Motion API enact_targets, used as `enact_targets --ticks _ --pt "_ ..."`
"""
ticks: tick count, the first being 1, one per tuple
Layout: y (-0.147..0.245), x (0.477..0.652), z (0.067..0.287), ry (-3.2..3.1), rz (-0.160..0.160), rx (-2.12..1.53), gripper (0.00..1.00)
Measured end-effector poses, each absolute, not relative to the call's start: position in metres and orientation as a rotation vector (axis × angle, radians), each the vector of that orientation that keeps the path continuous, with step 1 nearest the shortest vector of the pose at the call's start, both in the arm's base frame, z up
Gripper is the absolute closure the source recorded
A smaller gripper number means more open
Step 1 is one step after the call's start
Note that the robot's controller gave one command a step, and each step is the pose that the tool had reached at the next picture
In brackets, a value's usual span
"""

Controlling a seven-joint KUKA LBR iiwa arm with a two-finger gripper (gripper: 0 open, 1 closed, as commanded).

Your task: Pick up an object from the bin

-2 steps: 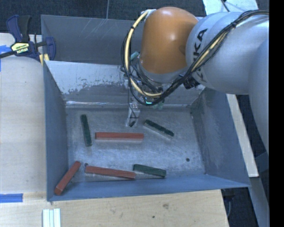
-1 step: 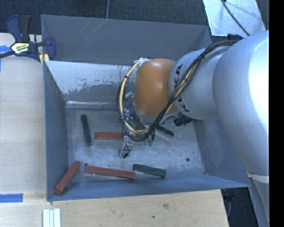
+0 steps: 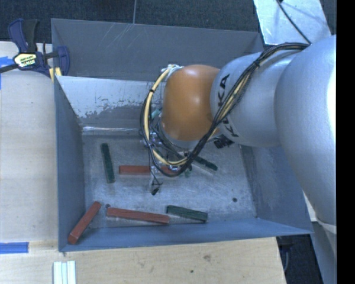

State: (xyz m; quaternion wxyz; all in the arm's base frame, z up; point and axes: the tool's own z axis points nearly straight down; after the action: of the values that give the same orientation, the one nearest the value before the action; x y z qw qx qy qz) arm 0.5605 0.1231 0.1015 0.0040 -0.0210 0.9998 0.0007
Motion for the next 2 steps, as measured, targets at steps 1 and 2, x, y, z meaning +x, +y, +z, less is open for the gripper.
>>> enact_targets --ticks 1,2 --pt "0.124 0.565 0.102 3.129 0.003 0.154 0.00" --pt "0.131 0.563 0.068 3.135 0.000 0.215 0.00"
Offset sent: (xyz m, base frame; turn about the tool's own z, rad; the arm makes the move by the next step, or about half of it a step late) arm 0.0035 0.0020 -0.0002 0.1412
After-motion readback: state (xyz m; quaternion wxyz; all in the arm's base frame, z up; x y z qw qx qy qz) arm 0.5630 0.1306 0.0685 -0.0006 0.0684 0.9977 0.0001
